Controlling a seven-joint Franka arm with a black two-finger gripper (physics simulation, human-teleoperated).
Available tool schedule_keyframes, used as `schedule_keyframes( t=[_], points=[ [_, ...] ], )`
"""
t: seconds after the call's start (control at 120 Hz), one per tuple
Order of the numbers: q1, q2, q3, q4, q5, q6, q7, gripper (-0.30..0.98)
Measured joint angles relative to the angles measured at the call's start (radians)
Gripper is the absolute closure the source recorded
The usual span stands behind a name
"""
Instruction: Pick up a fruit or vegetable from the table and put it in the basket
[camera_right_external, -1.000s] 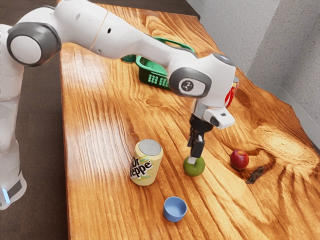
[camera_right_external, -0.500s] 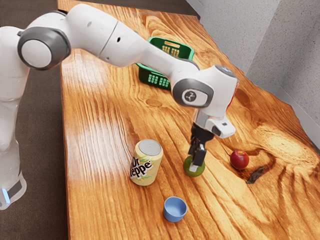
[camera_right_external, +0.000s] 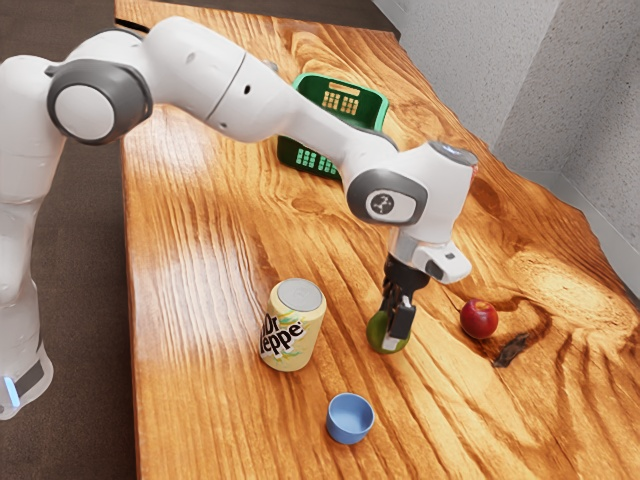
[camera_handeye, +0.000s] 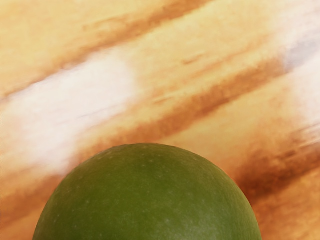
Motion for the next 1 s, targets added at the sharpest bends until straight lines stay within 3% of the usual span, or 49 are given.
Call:
schedule_keyframes(
  t=[0.175,0.35,0.642,0.775,1.0],
  points=[
    [-0.001,0.017,0.002,0.0,0.0,0.021,-0.002,0.03],
    [-0.003,0.019,0.002,0.0,0.006,0.031,-0.003,0.14],
    [-0.003,0.011,0.004,0.004,0.019,0.03,-0.004,0.19],
    [-0.002,0.001,0.004,0.082,0.048,0.013,-0.005,0.23],
    [0.002,-0.047,0.151,0.161,0.079,-0.022,-0.006,0.28]
  ],
)
